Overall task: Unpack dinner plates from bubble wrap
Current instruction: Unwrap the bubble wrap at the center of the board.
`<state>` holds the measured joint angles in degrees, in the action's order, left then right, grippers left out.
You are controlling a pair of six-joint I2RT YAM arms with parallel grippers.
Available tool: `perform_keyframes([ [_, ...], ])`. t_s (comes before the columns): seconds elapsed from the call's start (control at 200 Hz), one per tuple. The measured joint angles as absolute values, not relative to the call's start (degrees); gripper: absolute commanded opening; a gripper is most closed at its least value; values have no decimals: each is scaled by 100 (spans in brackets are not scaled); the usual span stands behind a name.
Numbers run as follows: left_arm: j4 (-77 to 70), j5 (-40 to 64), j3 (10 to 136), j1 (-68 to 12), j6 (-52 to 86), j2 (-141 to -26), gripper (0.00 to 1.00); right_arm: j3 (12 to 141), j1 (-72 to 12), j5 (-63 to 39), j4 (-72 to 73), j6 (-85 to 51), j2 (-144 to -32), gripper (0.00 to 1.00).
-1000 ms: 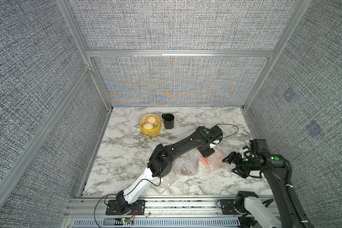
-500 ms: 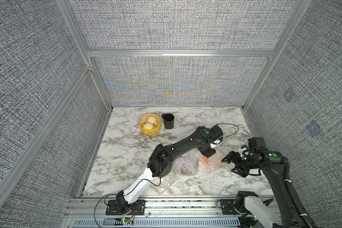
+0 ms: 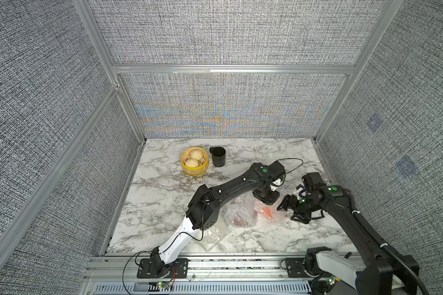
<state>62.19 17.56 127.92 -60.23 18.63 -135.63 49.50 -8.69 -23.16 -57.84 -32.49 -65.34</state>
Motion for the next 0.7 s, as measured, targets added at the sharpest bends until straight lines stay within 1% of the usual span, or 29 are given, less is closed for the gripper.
perform_keyframes([
  [0.205, 6031, 1949, 12704, -5999, 2106, -13533, 0, 4906, -1096, -2130, -5349, -3363, -6997, 72],
  [0.43, 5972, 1968, 12643, -5990, 2099, -13533, 0, 4705, -1155, -1975, -5033, -3376, -7240, 60],
  [0.605, 5979, 1968, 12573, -5957, 2080, -13502, 0, 4696, -1184, -1785, -4897, -3361, -7531, 57],
  [0.701, 5977, 1970, 12560, -5955, 2080, -13447, 0, 4696, -1212, -1649, -4884, -3326, -7644, 52],
])
